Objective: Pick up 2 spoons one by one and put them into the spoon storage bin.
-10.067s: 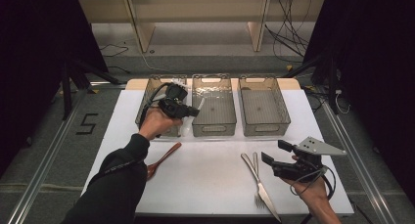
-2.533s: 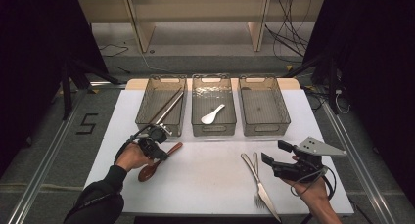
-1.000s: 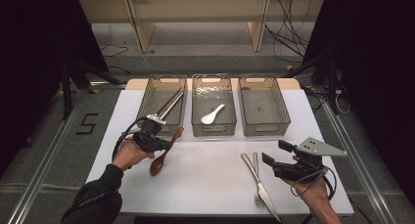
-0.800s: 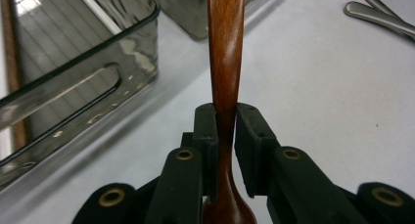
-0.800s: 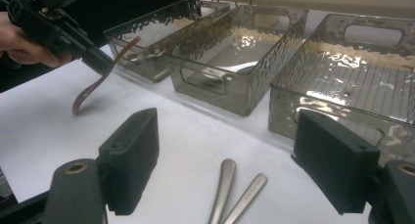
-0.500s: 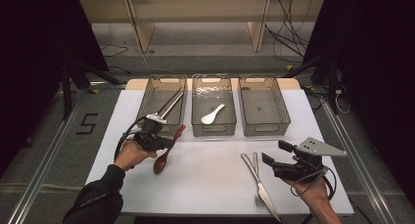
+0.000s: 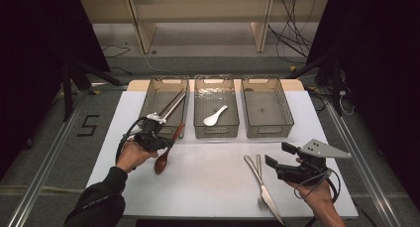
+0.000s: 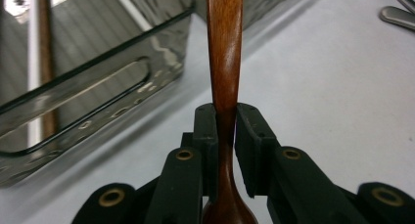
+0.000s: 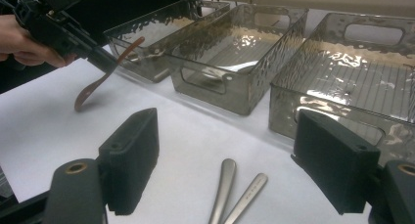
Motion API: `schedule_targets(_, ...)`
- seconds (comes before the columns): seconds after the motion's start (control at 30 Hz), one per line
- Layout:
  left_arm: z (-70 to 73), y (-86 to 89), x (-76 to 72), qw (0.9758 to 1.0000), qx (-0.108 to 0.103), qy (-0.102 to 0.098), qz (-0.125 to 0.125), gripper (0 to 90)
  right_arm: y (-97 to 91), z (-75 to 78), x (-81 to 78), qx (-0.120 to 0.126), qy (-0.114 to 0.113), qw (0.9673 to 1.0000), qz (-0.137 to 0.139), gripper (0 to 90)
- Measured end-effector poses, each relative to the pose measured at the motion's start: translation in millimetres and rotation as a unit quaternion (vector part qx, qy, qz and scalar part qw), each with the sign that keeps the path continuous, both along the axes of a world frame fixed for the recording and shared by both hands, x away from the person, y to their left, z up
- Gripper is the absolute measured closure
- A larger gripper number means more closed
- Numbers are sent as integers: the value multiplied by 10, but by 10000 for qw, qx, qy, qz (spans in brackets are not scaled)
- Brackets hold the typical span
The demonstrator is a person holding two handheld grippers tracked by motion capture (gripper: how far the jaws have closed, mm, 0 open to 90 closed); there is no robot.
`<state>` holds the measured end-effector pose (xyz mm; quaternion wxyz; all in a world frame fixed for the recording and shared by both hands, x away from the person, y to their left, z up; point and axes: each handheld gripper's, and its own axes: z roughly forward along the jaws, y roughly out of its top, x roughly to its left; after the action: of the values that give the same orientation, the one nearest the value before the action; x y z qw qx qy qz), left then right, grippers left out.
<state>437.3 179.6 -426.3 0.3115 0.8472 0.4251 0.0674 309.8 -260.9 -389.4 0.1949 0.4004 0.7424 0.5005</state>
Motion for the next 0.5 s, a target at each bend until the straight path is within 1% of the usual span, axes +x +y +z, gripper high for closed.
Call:
schedule_targets(0.1,-24,27,41,9998,-48,50,160,791,2,-8,7,6,9,10000,-6,259)
schedule_targets(0.13,-35,34,51,9998,-19,84,183,791,2,-8,7,7,11,10000,-6,259)
schedule_targets(0.2,-54,45,61,9997,-51,88,220,791,2,-4,3,3,12,10000,-9,259)
schedule_targets(0.43,-45,21,56,9996,61,50,255,788,3,-5,3,-3,7,10000,-4,259)
schedule_targets(0.47,-57,10,60,9994,156,61,289,787,3,-5,3,2,18,10000,-9,259)
schedule_targets(0.5,-70,5,59,9995,145,57,293,790,2,-6,4,0,13,10000,-5,259)
